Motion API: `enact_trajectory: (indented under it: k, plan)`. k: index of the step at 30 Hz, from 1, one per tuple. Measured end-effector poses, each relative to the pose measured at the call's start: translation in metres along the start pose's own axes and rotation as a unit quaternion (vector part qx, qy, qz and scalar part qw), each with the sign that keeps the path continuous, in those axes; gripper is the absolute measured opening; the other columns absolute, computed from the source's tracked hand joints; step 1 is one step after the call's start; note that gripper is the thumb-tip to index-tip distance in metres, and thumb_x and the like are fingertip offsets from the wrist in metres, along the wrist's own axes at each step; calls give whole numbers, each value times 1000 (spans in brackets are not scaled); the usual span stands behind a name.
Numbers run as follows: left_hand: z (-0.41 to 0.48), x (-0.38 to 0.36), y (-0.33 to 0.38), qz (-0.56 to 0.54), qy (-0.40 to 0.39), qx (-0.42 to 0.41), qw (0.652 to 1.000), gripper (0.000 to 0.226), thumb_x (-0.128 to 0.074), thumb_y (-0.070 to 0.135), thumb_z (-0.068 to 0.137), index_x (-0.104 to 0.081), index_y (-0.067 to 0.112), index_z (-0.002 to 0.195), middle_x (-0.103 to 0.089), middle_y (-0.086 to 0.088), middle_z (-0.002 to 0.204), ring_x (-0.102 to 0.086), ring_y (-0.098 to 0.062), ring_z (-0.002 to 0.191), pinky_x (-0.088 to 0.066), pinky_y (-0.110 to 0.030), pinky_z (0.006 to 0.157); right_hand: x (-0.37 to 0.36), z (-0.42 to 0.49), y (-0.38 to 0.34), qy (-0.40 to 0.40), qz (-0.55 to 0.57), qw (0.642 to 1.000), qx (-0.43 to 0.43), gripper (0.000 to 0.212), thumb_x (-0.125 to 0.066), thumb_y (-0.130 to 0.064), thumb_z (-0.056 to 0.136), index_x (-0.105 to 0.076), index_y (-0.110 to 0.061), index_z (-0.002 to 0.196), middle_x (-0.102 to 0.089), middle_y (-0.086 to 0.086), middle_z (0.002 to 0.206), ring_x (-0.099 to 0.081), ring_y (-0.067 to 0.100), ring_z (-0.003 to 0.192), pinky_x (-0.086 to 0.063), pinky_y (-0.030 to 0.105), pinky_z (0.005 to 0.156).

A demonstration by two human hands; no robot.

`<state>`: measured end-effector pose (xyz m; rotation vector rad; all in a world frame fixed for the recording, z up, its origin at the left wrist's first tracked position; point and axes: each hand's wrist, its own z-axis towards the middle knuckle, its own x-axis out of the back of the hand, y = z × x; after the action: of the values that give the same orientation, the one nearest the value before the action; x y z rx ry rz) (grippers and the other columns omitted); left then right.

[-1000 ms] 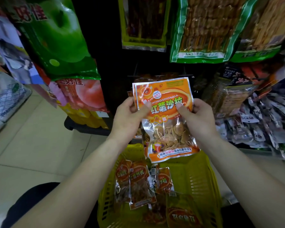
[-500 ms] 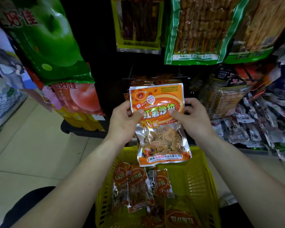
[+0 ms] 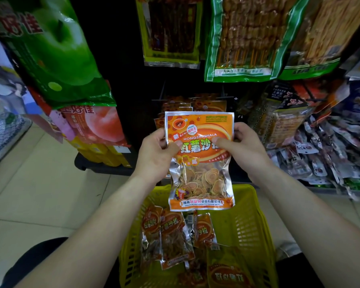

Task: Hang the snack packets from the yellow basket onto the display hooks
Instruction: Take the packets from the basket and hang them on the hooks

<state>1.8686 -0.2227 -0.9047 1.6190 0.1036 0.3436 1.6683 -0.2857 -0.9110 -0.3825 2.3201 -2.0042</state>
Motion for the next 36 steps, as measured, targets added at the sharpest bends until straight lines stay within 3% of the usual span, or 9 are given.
enact_trajectory:
  k: [3, 5, 7, 10, 12, 17, 23, 29, 36]
  plan:
    - [-1, -1, 0, 33, -36, -10, 999, 22, -63, 11, 96, -65, 21, 117, -75, 7, 104, -72, -4, 94, -58, -19, 74, 9, -1, -8, 9, -37, 997, 67, 53, -81, -24, 82, -50, -23, 125, -62, -9, 117, -64, 0, 99, -53, 22, 77]
    - [-2, -2, -3, 66, -67, -15, 995, 23, -64, 13, 97, -65, 21, 118, -74, 8, 106, -71, -3, 95, -58, -20, 76, 16, -3, -13, 10, -187, 970, 154, 71, -85, -31, 76, -43, -38, 132, -53, -11, 132, -53, 5, 116, -47, 26, 91]
    - [-3, -5, -7, 99, -95, -18, 990, 22, -64, 15, 97, -65, 24, 117, -75, 9, 106, -71, -4, 96, -59, -26, 80, 19, -6, -16, -18, -303, 932, 198, 71, -85, -36, 74, -46, -40, 134, -55, -10, 130, -52, 12, 118, -45, 33, 96]
    - [-7, -11, -14, 108, -122, -4, 987, 20, -64, 16, 97, -64, 25, 114, -74, 9, 104, -71, -4, 95, -60, -29, 81, 18, -8, -14, -101, -357, 918, 142, 23, -77, -34, 84, -59, -37, 96, -67, -16, 94, -68, 11, 90, -57, 32, 73]
    - [-11, -18, -22, 121, -123, -1, 985, 15, -64, 18, 97, -65, 26, 110, -74, 8, 102, -71, -4, 93, -61, -34, 81, 18, -8, -7, -113, -389, 904, 136, 12, -73, -34, 88, -61, -31, 87, -69, -10, 85, -69, 10, 78, -58, 37, 65]
    - [-4, -24, -31, 131, -95, 13, 987, 33, -73, 27, 90, -61, 25, 121, -69, 12, 114, -65, -2, 105, -56, -28, 89, 34, -1, -7, -50, -427, 890, 150, 8, -70, -40, 88, -65, -36, 93, -70, -11, 89, -67, 17, 83, -57, 41, 67]
    - [10, -18, -47, 193, -122, 74, 971, 35, -68, 32, 93, -60, 25, 126, -64, 10, 121, -63, -4, 103, -48, -16, 82, 43, 44, -14, 51, -549, 811, 196, 20, -65, -31, 93, -68, -31, 112, -72, 6, 100, -66, 35, 95, -47, 38, 70]
    - [42, -57, -96, 250, -169, 111, 947, 40, -65, 33, 94, -58, 25, 133, -63, 3, 130, -62, -16, 113, -51, -31, 94, 26, 117, 47, 19, -591, 795, 135, 24, -57, -25, 97, -63, -27, 120, -68, 9, 115, -62, 35, 106, -44, 40, 88]
    - [106, -126, -170, 193, -183, 170, 949, 55, -64, 33, 95, -44, 30, 146, -53, 2, 144, -53, -19, 126, -42, -28, 104, 0, 201, 116, -70, -638, 758, 118, 27, -58, -23, 94, -58, -32, 119, -68, 3, 112, -62, 26, 107, -36, 42, 100]
